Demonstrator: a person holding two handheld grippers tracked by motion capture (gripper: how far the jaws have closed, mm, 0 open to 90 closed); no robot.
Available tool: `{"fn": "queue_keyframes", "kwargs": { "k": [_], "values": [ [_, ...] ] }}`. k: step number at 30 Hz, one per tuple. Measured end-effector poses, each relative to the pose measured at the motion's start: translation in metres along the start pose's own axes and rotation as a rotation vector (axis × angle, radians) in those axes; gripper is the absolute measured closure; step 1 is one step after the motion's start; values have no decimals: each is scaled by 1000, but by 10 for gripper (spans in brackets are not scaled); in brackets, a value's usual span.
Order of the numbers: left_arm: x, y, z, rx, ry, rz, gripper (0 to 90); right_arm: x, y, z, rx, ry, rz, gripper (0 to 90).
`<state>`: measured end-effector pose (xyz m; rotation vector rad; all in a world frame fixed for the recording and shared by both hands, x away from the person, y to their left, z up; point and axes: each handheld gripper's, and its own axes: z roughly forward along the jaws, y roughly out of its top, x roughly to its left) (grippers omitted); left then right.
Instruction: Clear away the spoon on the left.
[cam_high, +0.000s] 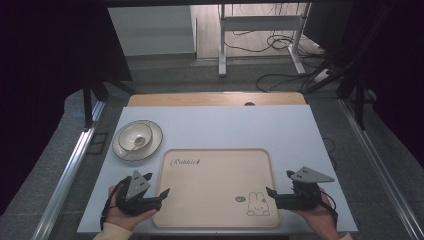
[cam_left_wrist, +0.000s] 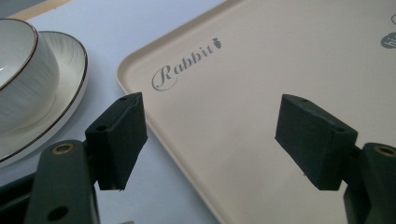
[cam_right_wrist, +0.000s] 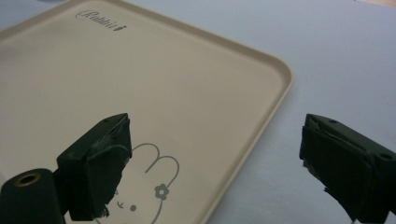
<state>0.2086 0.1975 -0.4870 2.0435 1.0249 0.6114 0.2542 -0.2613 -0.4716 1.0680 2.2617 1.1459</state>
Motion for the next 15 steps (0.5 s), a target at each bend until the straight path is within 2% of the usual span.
{"fn": "queue_keyframes", "kwargs": {
  "k": [10,15],
  "values": [
    [1,4,4,1,-2,-5,244,-9,-3,1,11,3,26,110],
    [3,5,4,-11,-5,-2,243,-8,-5,-1,20,3,18,120]
  ]
}}
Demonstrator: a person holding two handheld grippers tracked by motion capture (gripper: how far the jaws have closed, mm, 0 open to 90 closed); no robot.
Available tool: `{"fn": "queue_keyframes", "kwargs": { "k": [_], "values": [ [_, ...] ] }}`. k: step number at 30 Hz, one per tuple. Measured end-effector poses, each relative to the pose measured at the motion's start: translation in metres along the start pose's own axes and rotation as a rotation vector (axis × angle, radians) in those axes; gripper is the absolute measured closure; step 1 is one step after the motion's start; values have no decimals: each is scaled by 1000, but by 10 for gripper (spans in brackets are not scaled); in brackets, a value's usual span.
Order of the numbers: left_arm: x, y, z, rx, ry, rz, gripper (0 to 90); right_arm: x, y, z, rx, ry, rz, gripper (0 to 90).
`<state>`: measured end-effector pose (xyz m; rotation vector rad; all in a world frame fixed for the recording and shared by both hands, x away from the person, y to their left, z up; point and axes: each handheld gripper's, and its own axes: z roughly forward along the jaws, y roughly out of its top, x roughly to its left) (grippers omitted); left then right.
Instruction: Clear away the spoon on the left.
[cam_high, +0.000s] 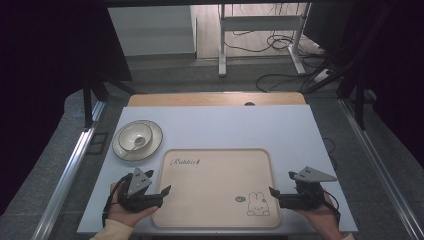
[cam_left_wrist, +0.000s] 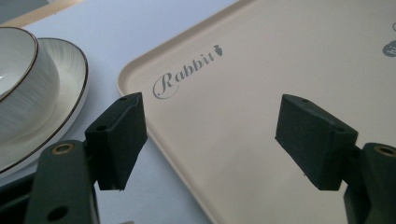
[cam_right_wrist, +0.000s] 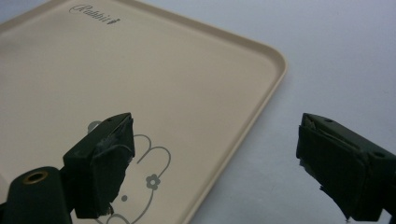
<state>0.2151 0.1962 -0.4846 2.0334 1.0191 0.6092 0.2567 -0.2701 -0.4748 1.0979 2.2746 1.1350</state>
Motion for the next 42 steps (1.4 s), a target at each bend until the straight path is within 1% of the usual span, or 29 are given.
{"fn": "queue_keyframes", "kwargs": {
  "k": [4,5,8,11,14,16,20,24,27,28,29,30,32,36,38,40,42],
  "values": [
    [0,1,0,-1,-3,4,243,2,2,-1,-10,-11,-6,125],
    [-2,2,-2,-9,-5,5,244,3,1,-1,-8,-13,-5,126],
    [-4,3,-4,-12,-4,24,243,5,1,-1,-6,-19,-11,127],
    [-4,3,-4,-8,-6,35,243,3,2,1,-4,-22,-25,132],
    [-4,3,-3,-8,-9,33,244,2,2,2,5,-28,-28,133],
    [-3,3,-3,-5,-10,35,244,1,1,2,9,-29,-24,134],
    [-2,5,-3,-13,-14,30,244,1,0,3,12,-28,-17,135],
    [-3,7,-4,-19,-20,40,244,0,-1,4,20,-30,-8,135],
    [-2,13,-4,-20,-10,53,244,-1,-1,3,15,-31,-6,135],
    [-2,15,-4,-24,-9,44,244,-1,-1,3,14,-28,-4,135],
    [-1,18,-4,-29,-12,50,244,-1,-2,3,14,-25,-2,135],
    [-1,20,-4,-25,-12,54,244,-1,-2,2,16,-23,-3,135],
    [0,23,-3,-13,-5,73,243,-1,-3,2,18,-18,1,136],
    [3,27,2,4,0,53,244,-1,-5,3,23,-13,5,136],
    [6,30,5,3,-5,36,244,-2,-5,3,22,-13,8,136],
    [9,35,6,-1,-2,33,244,-3,-5,3,24,-14,10,136],
    [10,43,7,6,-4,55,242,-3,-5,4,28,-17,7,136]
  ]
}}
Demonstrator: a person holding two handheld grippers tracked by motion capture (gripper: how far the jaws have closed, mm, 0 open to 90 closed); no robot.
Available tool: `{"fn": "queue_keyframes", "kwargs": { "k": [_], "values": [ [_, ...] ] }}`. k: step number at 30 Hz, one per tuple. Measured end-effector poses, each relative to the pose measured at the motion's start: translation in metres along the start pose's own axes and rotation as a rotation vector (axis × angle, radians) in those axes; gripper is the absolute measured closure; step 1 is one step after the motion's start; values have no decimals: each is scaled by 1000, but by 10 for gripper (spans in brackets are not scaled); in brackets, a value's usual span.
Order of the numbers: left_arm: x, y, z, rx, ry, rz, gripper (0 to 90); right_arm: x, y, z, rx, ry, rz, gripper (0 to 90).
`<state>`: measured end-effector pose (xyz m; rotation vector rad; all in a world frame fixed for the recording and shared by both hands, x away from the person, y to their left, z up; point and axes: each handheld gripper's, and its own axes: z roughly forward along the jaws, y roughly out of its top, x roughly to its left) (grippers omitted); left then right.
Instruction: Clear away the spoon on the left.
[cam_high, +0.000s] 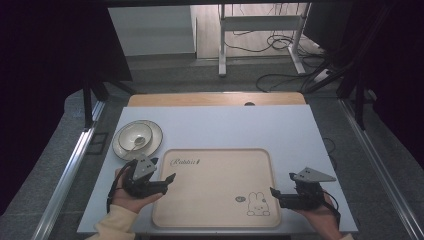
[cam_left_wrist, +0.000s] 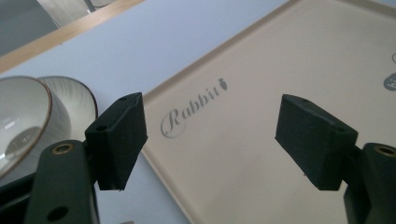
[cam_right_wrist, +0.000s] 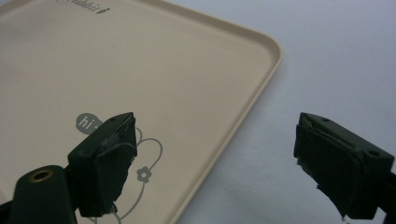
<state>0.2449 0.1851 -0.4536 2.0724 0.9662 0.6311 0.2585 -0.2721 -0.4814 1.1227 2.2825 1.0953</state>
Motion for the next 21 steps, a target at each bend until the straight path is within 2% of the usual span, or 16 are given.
{"fn": "queue_keyframes", "kwargs": {
  "k": [3,7,12,16,21],
  "values": [
    [1,10,2,0,-8,21,237,1,-1,2,6,-6,-9,137],
    [7,17,5,1,-16,12,236,1,0,4,12,-4,-10,137],
    [14,20,10,9,13,5,236,-1,-1,5,15,-5,-7,137],
    [20,22,15,5,21,-10,236,-1,-1,5,17,-6,-11,136],
    [26,25,19,1,38,-4,232,-1,-2,6,17,-8,-15,137]
  ]
}}
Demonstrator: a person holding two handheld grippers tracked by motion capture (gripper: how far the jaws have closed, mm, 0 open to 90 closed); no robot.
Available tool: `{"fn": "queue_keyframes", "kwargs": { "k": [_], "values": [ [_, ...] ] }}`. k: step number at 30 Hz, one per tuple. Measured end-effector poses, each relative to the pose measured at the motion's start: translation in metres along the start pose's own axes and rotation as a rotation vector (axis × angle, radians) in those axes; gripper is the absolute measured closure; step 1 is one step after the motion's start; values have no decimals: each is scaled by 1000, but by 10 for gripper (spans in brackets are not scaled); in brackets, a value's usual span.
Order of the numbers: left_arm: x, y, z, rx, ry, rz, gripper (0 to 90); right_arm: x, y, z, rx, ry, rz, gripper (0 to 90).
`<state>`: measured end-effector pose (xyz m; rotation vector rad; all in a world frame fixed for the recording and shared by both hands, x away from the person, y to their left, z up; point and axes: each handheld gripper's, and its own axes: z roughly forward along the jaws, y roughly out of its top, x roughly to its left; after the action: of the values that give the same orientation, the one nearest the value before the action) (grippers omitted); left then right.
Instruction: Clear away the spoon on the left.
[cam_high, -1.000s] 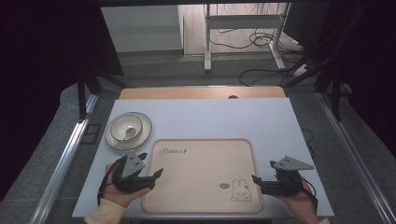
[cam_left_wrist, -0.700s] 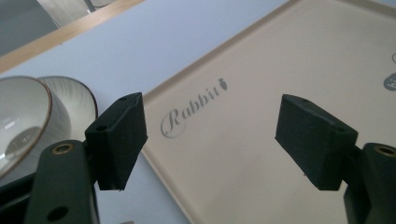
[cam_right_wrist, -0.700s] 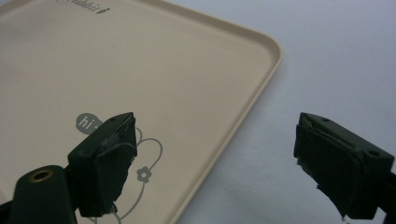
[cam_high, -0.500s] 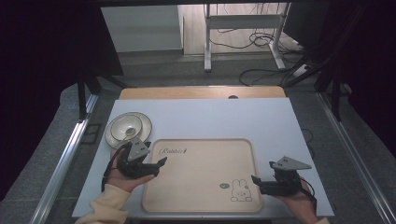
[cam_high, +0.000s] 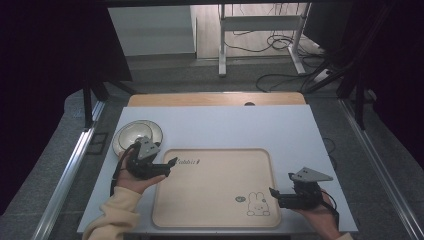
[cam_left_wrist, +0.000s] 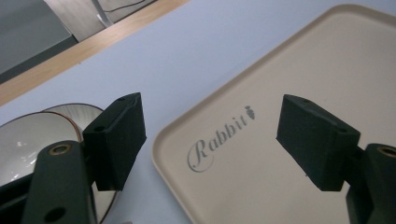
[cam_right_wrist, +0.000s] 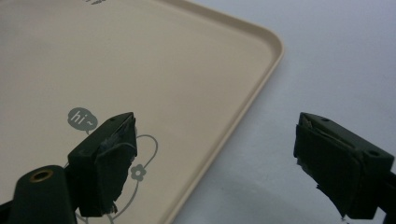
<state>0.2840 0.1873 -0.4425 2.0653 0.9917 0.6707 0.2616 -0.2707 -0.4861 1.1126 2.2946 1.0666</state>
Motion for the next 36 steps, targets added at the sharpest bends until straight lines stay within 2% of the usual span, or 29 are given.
{"fn": "queue_keyframes", "kwargs": {
  "k": [3,4,10,21,26,36],
  "values": [
    [3,-1,0,1,17,7,231,0,0,0,2,-1,-4,136],
    [7,-3,-1,-2,34,7,231,0,0,0,0,-2,-4,137],
    [19,-7,-9,-24,53,-25,231,0,0,0,3,-11,-3,137],
    [45,-18,-26,-42,117,-82,234,-1,-1,1,7,-10,-6,138],
    [52,-22,-29,-37,134,-94,235,-3,-1,0,-13,-9,-1,144],
    [63,-37,-33,-35,165,-118,247,-5,-1,-1,-10,-11,5,145]
  ]
}}
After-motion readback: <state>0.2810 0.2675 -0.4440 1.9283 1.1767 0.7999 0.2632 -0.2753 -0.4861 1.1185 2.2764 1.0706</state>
